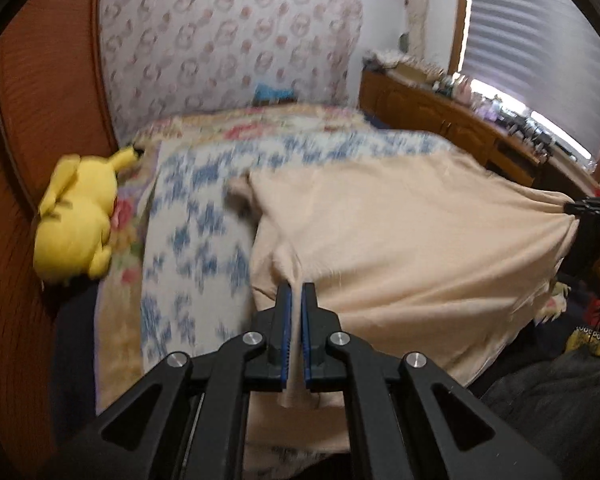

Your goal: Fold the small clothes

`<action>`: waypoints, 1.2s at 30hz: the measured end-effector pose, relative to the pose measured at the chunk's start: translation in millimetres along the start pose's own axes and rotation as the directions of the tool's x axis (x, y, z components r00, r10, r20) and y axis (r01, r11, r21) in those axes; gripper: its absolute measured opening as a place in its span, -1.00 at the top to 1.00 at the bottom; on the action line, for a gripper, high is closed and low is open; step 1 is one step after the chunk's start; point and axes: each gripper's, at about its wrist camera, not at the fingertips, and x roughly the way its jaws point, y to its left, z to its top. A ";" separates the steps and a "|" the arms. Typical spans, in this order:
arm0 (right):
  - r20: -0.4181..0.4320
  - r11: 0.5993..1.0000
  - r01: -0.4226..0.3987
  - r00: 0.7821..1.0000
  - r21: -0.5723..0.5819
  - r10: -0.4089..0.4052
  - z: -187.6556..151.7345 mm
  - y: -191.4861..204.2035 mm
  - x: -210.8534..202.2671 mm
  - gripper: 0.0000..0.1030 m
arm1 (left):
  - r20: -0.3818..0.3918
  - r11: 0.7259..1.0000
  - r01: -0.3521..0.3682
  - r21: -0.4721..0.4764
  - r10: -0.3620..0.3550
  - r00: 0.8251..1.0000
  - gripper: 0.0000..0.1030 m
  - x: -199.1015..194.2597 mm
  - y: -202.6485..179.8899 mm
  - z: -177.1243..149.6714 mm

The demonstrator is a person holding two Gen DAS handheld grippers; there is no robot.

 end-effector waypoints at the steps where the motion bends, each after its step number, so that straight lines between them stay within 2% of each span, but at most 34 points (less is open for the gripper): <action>1: -0.023 1.000 -0.005 1.000 0.016 0.005 -8.9 -2.1 7.2 0.93 | -0.017 1.000 0.001 -0.012 -0.002 1.000 0.97 5.1 1.5 -6.9; 4: -0.075 0.999 -0.003 0.997 0.044 0.006 -26.6 -5.0 27.2 0.93 | -0.062 0.999 -0.014 -0.030 0.012 0.998 0.92 19.2 5.0 -22.5; 7: -0.115 0.999 -0.006 0.993 0.050 0.011 -40.4 -5.3 41.9 0.93 | -0.079 0.999 -0.043 -0.021 0.041 0.996 0.74 22.1 3.8 -31.9; 9: -0.118 0.999 0.003 0.993 0.044 0.002 -44.8 -3.4 45.2 0.88 | -0.081 0.997 -0.082 -0.010 0.081 0.993 0.44 21.6 5.2 -36.9; 11: -0.118 0.999 0.009 0.993 0.047 -0.003 -47.7 -3.8 44.5 0.84 | -0.086 0.995 -0.096 -0.018 0.094 0.992 0.30 21.8 8.7 -42.1; 14: -0.104 0.999 0.018 0.995 0.048 -0.013 -44.9 -4.8 41.6 0.75 | -0.118 0.994 -0.101 -0.038 0.096 0.988 0.27 28.3 15.3 -49.9; 17: -0.087 0.998 0.035 0.996 0.044 -0.031 -40.5 -4.3 36.8 0.55 | -0.135 0.995 -0.093 -0.046 0.086 0.987 0.27 34.6 14.1 -54.3; 19: -0.075 0.998 0.059 0.996 0.029 -0.057 -36.6 -3.0 33.3 0.37 | -0.125 0.994 -0.096 -0.057 0.088 0.988 0.26 34.6 12.9 -55.9; 21: -0.064 0.996 0.083 0.995 0.019 -0.081 -33.0 -1.8 30.5 0.26 | -0.117 0.992 -0.100 -0.081 0.091 0.989 0.26 32.6 13.6 -57.1; 23: -0.050 0.994 0.111 0.993 0.010 -0.111 -28.6 -0.8 28.2 0.24 | -0.105 0.990 -0.106 -0.092 0.096 0.990 0.26 30.4 11.1 -60.4; 26: -0.013 0.988 0.155 0.988 0.009 -0.155 -21.9 -1.3 23.3 0.19 | -0.090 0.990 -0.113 -0.088 0.105 0.990 0.30 26.4 7.1 -66.9; 27: 0.002 0.987 0.162 0.987 0.015 -0.162 -19.5 -1.7 21.8 0.15 | -0.085 0.991 -0.102 -0.091 0.094 0.992 0.64 24.4 5.6 -68.9; 28: 0.015 0.986 0.166 0.986 0.020 -0.166 -17.1 -2.1 20.5 0.13 | -0.084 0.991 -0.082 -0.101 0.074 0.994 0.87 23.3 5.6 -69.9; 29: 0.030 0.985 0.170 0.985 0.027 -0.170 -14.0 -2.5 19.1 0.11 | -0.084 0.991 -0.065 -0.117 0.055 0.995 0.96 21.3 5.7 -70.5; 32: 0.059 0.988 0.151 0.986 0.040 -0.154 -4.1 -0.7 20.1 0.07 | -0.061 0.990 -0.024 -0.140 0.016 0.998 0.98 6.2 5.7 -67.6; 36: 0.087 0.994 0.098 0.991 0.050 -0.102 6.9 9.1 28.8 0.03 | 0.008 0.982 0.048 -0.181 -0.047 0.999 0.98 -37.4 6.9 -58.9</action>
